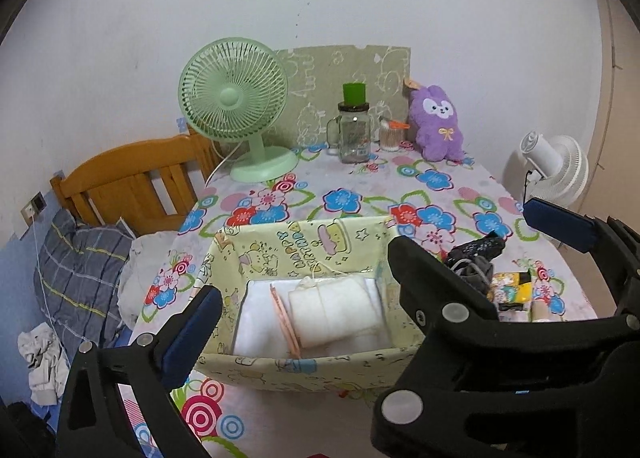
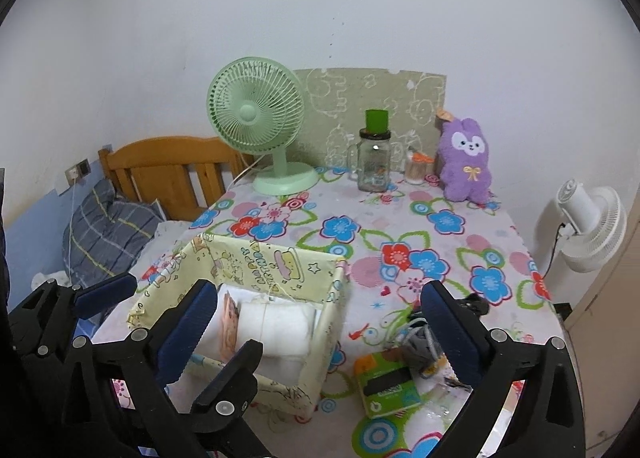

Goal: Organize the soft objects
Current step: 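Withdraw both open tools from the box back toward the table items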

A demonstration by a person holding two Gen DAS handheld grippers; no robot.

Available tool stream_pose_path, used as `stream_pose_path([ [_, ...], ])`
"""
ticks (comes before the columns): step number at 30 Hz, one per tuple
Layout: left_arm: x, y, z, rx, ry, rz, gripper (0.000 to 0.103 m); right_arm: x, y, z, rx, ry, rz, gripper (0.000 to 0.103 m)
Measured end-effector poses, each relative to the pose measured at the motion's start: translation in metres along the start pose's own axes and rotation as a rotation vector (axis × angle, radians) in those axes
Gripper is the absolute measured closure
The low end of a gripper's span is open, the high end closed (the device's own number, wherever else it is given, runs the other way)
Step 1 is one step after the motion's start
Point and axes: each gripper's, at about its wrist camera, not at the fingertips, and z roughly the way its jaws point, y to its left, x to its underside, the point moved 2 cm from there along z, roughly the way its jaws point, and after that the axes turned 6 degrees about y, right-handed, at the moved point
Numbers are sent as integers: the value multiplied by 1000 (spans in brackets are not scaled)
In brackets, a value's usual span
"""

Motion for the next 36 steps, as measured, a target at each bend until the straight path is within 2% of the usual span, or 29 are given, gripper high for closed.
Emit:
stream_pose_path([
  [16,5,-33,-26,16,-31,24,0,13,-26,-42,60,-30,30,0],
  [22,8,-49,-29,55,-26,29,0,20,-38,-52,87,-28,37,0],
  [33,19,-77,-32,84,-36,47,0,40,-61,-61,152,-10,89,0],
  [36,23,-83,-34,96,-51,45,0,45,-67,-66,140,-21,81,0],
])
